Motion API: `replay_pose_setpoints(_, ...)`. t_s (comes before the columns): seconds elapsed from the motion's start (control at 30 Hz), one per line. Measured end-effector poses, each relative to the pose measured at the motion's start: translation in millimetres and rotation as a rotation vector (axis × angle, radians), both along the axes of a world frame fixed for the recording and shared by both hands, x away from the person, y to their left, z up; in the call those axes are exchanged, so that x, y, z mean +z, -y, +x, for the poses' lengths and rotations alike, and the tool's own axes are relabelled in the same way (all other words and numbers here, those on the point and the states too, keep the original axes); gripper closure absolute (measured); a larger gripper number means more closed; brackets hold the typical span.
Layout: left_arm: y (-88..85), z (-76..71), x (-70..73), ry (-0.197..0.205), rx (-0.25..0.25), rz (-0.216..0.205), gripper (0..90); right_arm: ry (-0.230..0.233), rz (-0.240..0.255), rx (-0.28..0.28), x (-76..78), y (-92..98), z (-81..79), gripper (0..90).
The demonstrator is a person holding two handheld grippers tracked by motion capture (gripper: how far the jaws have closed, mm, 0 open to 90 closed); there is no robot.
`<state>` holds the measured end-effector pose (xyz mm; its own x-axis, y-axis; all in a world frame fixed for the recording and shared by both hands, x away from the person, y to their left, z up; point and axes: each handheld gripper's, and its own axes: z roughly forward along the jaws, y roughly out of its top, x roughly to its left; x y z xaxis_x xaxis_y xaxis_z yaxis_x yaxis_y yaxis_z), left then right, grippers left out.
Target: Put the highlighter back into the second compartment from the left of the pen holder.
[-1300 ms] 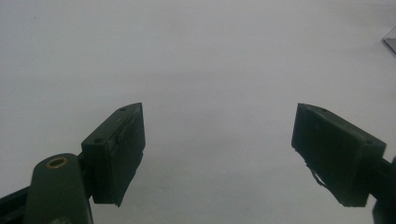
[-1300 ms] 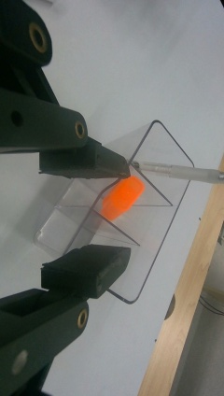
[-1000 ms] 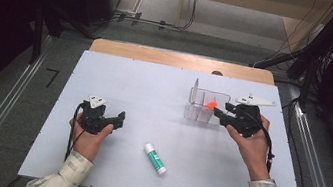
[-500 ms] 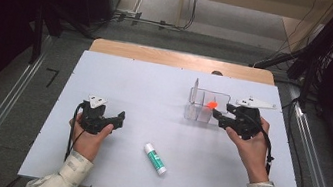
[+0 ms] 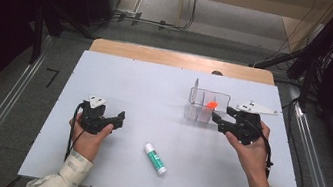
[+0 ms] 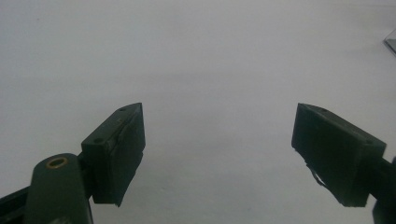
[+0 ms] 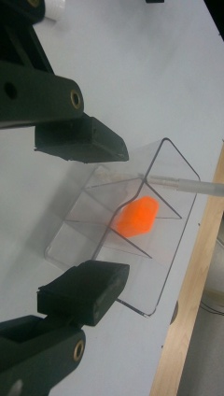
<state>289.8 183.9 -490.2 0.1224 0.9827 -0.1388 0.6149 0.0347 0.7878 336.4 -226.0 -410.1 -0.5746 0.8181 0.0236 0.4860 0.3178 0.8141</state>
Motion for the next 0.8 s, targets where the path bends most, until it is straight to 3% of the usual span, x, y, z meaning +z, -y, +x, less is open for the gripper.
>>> replay_pose_setpoints(0.37,0.4,0.1,-0.1,0.001,0.001,-0.002,17.8,-0.004,0.005,0.014,-2.6,-1.5,-10.3,37.1)
replay_pose_setpoints(0.8,0.7,0.2,-0.3,-0.001,-0.004,0.0,17.8,-0.022,-0.007,0.029,-18.7,-2.5,-21.8,36.6)
